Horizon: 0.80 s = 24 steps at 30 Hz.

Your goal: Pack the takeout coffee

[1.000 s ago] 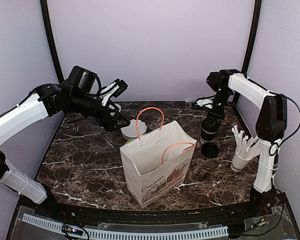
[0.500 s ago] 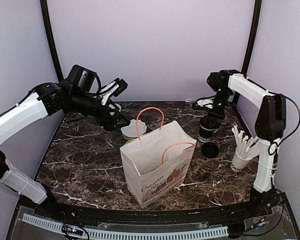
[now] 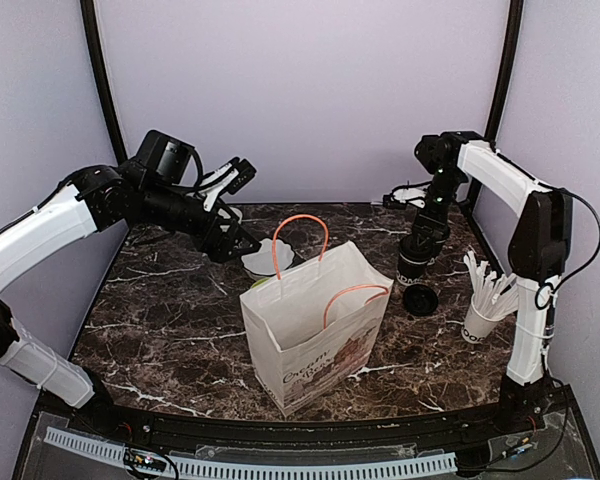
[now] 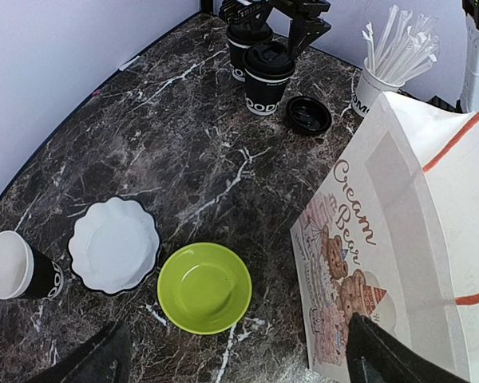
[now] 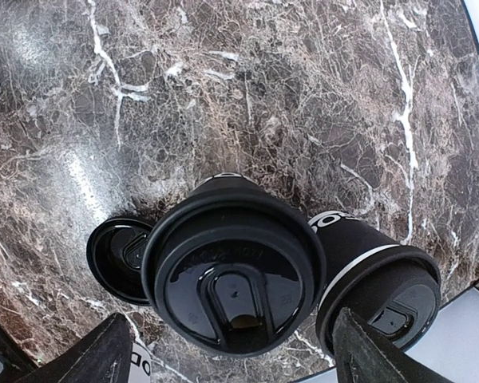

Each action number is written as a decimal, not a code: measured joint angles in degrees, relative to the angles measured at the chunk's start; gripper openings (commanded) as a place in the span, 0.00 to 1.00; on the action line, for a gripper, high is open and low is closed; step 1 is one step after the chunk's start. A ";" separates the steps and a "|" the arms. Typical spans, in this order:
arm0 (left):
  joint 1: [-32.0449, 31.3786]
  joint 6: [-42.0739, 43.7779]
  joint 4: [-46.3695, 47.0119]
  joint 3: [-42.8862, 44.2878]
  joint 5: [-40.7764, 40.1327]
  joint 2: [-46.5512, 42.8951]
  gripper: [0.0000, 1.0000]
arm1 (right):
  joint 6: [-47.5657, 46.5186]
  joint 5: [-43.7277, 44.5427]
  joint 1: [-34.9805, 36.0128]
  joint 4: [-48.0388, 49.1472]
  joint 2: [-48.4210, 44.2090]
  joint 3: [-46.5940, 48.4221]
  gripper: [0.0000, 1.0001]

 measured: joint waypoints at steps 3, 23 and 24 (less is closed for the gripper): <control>0.00 0.00 -0.04 0.00 0.15 0.13 0.96 | 0.07 -0.39 0.00 -0.11 0.61 0.15 0.91; 0.00 0.00 -0.76 0.85 0.37 0.26 0.96 | 1.33 -0.42 0.02 -0.94 4.83 1.49 0.68; 0.00 0.00 -0.85 1.03 0.37 0.26 0.96 | 1.40 -0.37 0.02 -1.01 4.76 1.46 0.68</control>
